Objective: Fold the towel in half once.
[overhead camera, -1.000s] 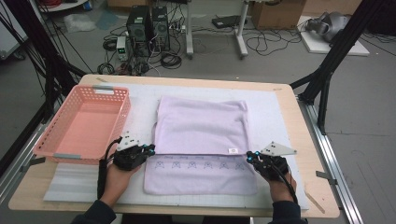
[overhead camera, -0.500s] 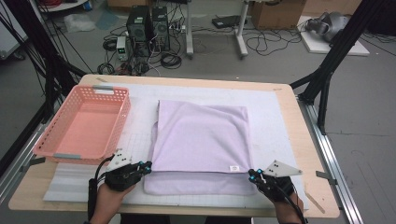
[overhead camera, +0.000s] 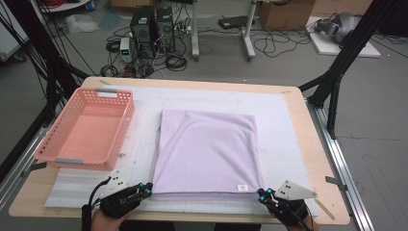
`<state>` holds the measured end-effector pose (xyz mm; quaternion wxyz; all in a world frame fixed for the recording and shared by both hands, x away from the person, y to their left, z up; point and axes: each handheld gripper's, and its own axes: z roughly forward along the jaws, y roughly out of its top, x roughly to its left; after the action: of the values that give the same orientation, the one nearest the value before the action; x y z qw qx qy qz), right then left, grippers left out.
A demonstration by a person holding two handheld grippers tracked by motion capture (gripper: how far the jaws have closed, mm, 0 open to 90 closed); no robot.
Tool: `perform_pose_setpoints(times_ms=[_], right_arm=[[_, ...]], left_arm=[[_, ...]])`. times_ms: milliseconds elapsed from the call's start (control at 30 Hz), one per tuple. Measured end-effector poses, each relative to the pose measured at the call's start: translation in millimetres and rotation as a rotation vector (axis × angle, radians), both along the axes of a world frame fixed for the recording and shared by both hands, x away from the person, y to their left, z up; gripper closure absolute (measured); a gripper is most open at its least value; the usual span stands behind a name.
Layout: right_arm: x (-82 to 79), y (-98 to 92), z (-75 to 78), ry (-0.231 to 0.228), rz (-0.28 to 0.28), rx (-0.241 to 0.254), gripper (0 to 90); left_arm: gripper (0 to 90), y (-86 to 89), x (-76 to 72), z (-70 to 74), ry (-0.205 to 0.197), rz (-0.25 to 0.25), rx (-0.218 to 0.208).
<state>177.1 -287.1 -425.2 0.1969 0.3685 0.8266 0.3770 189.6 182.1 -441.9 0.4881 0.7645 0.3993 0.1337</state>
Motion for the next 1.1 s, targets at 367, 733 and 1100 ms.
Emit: perform_pose_setpoints(times_ms=[367,733,1100], right_arm=[[-5.6,-9.6,-3.9,0.039,-0.052,0.104,57.8],[25.2,-13.9,-14.9,0.042,-0.229,0.152,57.0],[37.2,-3.1,-17.9,0.144,-0.181,0.077,85.5]], left_arm=[[53.3,1.1,-4.3,-5.5,0.031,0.044,-0.005],[46.9,6.4,30.0,-7.9,0.069,0.142,-0.051],[85.3,-8.0,42.6,-10.7,0.114,0.085,0.058]])
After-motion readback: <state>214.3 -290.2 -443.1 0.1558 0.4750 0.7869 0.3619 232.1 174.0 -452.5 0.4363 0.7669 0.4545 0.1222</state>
